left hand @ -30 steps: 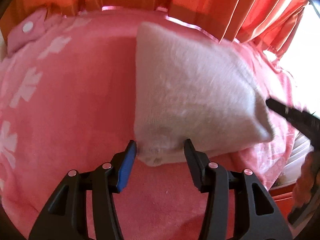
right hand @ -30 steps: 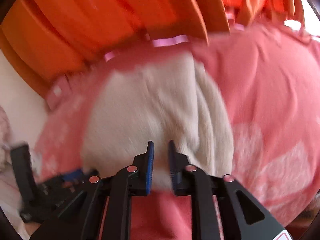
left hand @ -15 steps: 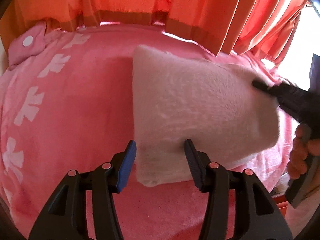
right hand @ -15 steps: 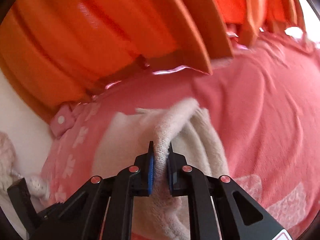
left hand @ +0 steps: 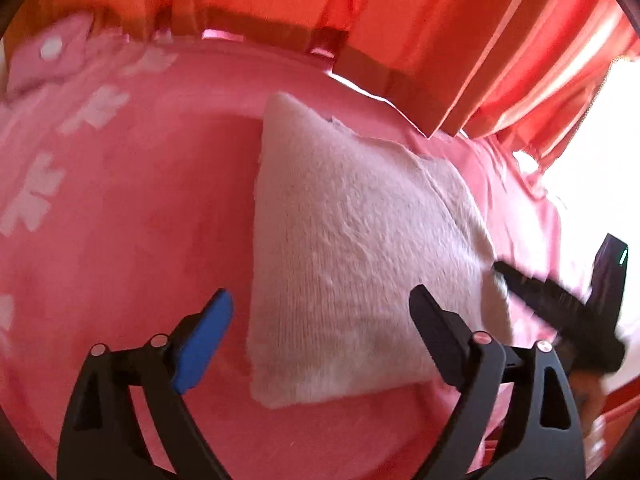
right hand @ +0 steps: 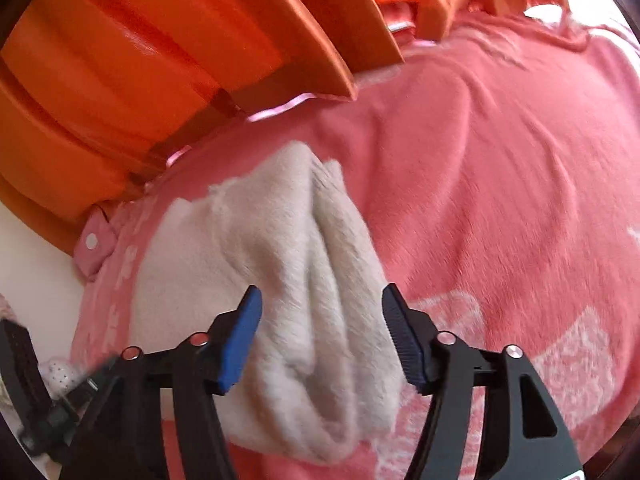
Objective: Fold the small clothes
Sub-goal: 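Grasp the folded bundle with both tools and lift it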
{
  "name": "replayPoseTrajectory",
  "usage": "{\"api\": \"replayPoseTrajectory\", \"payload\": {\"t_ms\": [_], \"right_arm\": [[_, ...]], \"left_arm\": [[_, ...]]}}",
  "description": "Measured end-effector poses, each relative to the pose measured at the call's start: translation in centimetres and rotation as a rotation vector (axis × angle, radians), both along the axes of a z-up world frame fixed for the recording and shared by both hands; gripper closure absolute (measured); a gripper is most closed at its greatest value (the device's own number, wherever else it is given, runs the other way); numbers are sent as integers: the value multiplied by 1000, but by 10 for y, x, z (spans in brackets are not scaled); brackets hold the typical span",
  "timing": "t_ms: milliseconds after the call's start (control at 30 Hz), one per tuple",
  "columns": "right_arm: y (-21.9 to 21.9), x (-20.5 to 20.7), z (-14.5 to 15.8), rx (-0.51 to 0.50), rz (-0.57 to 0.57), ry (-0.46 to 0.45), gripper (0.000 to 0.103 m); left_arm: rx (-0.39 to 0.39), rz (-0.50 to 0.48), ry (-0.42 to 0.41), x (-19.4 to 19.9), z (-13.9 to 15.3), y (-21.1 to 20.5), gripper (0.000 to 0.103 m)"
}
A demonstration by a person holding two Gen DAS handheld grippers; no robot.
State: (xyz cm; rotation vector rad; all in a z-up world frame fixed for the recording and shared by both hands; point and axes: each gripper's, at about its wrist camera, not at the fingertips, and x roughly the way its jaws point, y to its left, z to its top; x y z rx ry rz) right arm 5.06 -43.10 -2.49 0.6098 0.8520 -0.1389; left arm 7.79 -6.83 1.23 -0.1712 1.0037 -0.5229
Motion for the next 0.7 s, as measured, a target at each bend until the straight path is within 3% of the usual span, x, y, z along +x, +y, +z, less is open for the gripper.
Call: {"api": "replayPoseTrajectory", "payload": {"t_ms": [67,167,233,300,367,400,433,467,500,600,700], "right_arm": [[4,0,-16,67,-1,18,31],[9,4,-31,147,-11,39,20],[13,7,-39,160,-23,49,15],[13,9,-42,184,-26,30,11],[14,14,-41,181,-7,36,18],[14,15,-40,205,10,22,40],[14,16,-37,226,22,11,53],[16,17,-31,205,23,12,59],[19,17,-23,177,28,7,66],[26,15,13,136,47,-60,72],[35,14,62,103,73,-172,74]], "left_arm": [[-36,13,74,16,-15,1,15],[-172,30,222,39,-47,6,10],[-231,35,265,45,-57,6,5],[-253,41,250,48,-56,4,5],[-246,18,249,48,-53,-5,10],[-240,-15,251,48,-50,-12,16],[-219,-19,244,49,-46,-15,23],[-201,-29,232,48,-41,-18,28],[-191,-52,214,48,-31,-21,40],[-217,-87,178,50,-3,-19,55],[-246,-129,79,52,45,-14,57]]}}
